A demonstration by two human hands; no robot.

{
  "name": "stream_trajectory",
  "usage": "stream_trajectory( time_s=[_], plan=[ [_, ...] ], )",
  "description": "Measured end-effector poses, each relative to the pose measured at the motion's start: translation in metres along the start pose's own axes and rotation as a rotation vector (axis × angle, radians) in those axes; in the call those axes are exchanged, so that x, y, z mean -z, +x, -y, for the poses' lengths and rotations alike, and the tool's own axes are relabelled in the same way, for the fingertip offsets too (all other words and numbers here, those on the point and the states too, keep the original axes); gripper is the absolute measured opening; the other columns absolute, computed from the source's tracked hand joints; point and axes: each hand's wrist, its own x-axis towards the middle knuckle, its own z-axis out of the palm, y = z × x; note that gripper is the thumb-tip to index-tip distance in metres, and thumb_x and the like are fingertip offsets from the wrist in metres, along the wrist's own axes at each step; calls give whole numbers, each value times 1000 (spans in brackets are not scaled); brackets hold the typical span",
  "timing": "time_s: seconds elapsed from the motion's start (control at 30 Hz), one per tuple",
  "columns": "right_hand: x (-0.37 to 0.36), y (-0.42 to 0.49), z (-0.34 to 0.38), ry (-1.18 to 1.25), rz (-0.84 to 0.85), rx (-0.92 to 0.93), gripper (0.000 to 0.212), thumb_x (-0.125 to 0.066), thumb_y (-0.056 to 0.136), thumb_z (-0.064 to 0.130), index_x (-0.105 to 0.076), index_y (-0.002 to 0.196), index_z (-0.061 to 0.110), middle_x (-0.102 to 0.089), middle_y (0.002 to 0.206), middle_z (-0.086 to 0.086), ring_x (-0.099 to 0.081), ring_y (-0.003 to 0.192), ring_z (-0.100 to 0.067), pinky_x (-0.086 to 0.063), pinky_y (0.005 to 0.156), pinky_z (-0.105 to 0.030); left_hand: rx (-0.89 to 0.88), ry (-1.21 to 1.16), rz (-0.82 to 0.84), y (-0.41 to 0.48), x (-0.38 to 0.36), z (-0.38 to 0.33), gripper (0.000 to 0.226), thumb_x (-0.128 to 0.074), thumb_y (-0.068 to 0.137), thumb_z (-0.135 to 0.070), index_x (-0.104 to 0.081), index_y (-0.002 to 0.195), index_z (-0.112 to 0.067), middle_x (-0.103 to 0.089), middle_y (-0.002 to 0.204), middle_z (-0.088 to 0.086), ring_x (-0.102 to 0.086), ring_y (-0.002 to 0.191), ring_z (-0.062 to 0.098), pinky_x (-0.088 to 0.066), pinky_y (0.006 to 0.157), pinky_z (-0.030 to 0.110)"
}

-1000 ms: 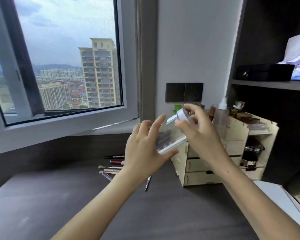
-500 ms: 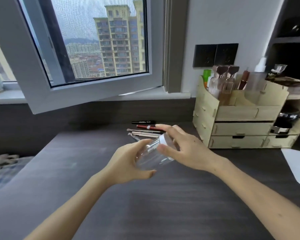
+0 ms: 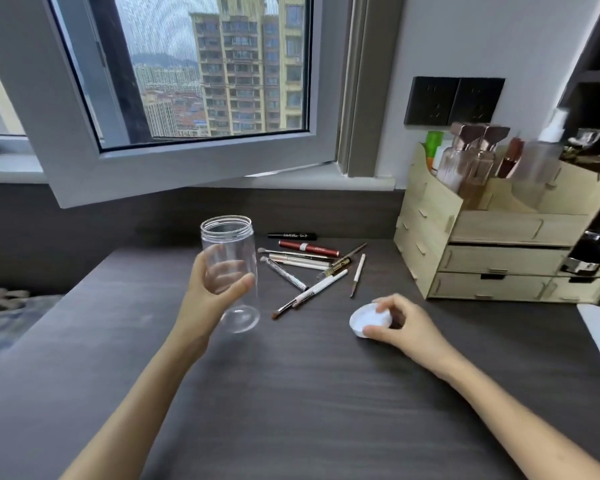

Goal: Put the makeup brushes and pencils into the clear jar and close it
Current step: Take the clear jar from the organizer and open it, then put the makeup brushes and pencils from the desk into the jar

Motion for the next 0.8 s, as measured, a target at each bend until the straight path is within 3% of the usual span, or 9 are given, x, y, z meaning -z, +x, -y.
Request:
stream_trajectory(
  time_s=[0.13, 0.23, 0.37, 0.43, 0.57, 0.67, 0.8],
  plan=[
    [5, -2, -6, -349, 92, 26, 32, -74, 72, 39, -58, 99, 32, -56, 115, 23, -52, 107, -6, -37, 84, -24, -4, 36, -99, 8, 4, 20, 72, -79, 59, -37, -42, 121, -36, -55, 120, -3, -53, 113, 10, -47, 88, 31],
    [4, 15, 6, -453, 23, 207, 24, -64, 86, 29, -65, 108, 22, -62, 113, 12, -54, 108, -10, -35, 85, -20, -20, 94, -152, 13, 3, 27, 65, -76, 58, -39, -40, 111, -53, -51, 110, -11, -54, 106, 14, -45, 87, 32],
    [-16, 71, 22, -663, -132, 468, 17, -57, 90, 12, -71, 100, 11, -71, 104, -4, -61, 95, -28, -48, 82, -36, -92, 155, -184, 15, 4, 30, 65, -73, 52, -54, -36, 105, -62, -51, 107, -11, -52, 105, 11, -42, 88, 30],
    [-27, 107, 28, -881, -90, 543, 18, -59, 84, 4, -73, 94, 10, -72, 96, -7, -62, 87, -32, -53, 73, -38, -121, 183, -203, 16, 4, 33, 65, -72, 53, -55, -37, 108, -59, -52, 109, -8, -53, 105, 12, -41, 86, 26],
    [-31, 150, 48, -1354, 40, 649, 16, -74, 65, 1, -73, 73, 15, -69, 73, -2, -61, 74, -26, -45, 61, -30, -159, 198, -251, 17, 9, 41, 71, -77, 59, -43, -39, 119, -45, -54, 111, -4, -54, 105, 12, -43, 88, 26],
    [-28, 161, 49, -1440, 213, 711, 23, -54, 82, -3, -69, 89, 13, -69, 92, -4, -55, 94, -28, -38, 73, -34, -168, 217, -260, 20, 12, 44, 72, -77, 61, -38, -40, 123, -38, -55, 112, -6, -54, 105, 9, -43, 89, 26],
    [-30, 163, 46, -1505, 245, 781, 16, -57, 85, 3, -67, 85, 16, -69, 88, 0, -58, 92, -24, -39, 71, -32, -172, 209, -238, 22, 9, 47, 71, -76, 59, -47, -43, 120, -33, -56, 110, -11, -55, 105, 7, -44, 93, 33]
  ],
)
